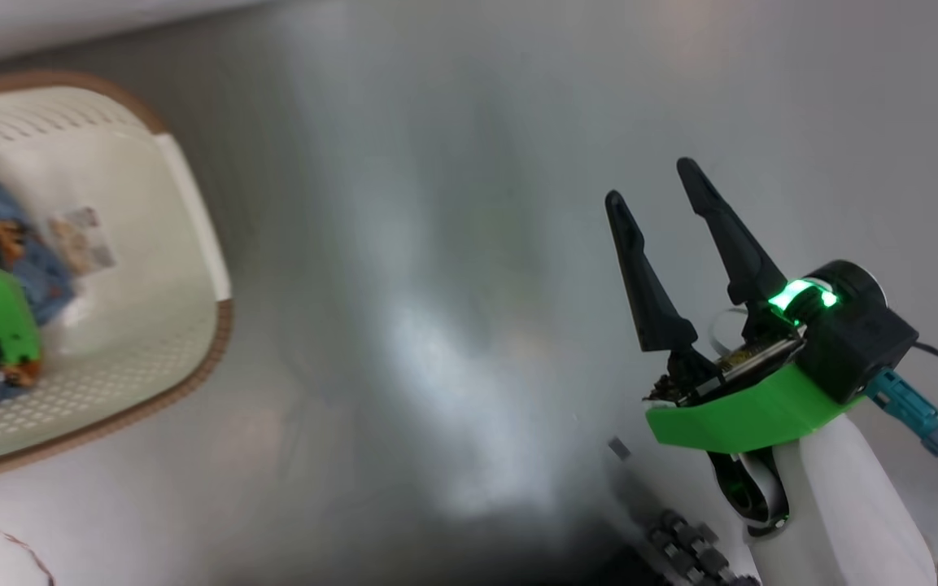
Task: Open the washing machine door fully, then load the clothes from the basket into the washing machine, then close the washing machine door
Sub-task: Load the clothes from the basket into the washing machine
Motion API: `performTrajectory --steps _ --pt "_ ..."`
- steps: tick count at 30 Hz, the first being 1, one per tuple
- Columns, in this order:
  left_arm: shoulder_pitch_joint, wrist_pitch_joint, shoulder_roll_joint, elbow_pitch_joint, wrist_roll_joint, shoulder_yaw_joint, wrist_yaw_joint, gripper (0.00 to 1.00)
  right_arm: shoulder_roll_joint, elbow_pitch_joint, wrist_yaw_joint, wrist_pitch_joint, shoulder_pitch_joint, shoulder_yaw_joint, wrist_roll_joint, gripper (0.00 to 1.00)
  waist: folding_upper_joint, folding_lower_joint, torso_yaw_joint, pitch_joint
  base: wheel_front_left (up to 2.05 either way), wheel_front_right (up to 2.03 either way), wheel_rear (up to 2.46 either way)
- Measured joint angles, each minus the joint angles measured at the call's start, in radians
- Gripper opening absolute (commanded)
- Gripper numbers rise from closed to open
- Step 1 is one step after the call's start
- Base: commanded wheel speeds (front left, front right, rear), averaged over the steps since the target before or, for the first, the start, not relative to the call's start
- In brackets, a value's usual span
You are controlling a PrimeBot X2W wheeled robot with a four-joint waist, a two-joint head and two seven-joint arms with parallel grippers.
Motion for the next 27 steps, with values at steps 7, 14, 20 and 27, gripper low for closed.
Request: performTrajectory --steps 7,14,20,27 --pt "-0.044 0.049 0.053 0.028 -0.004 0.008 -0.001 1.00 0.000 -0.010 0.000 -0.001 -0.025 0.013 0.024 1.00 0.0000 0.0000 -0.049 0.086 0.00 0.00 0.00" --pt "-0.080 0.105 0.072 0.042 -0.033 0.033 0.022 1.00 0.001 -0.015 0.000 -0.001 -0.039 0.020 0.031 1.00 0.0000 0.0000 -0.082 0.145 0.00 0.00 0.00" --pt "-0.101 0.143 0.074 0.047 -0.039 0.033 0.047 0.64 0.001 -0.015 0.000 -0.001 -0.040 0.025 0.031 1.00 0.0000 0.0000 -0.087 0.167 0.00 0.00 0.00" --pt "-0.101 0.148 0.071 0.050 -0.046 0.033 0.056 0.00 0.001 -0.013 0.000 -0.001 -0.052 0.029 0.031 1.00 0.0000 0.0000 -0.084 0.161 0.00 0.00 0.00"
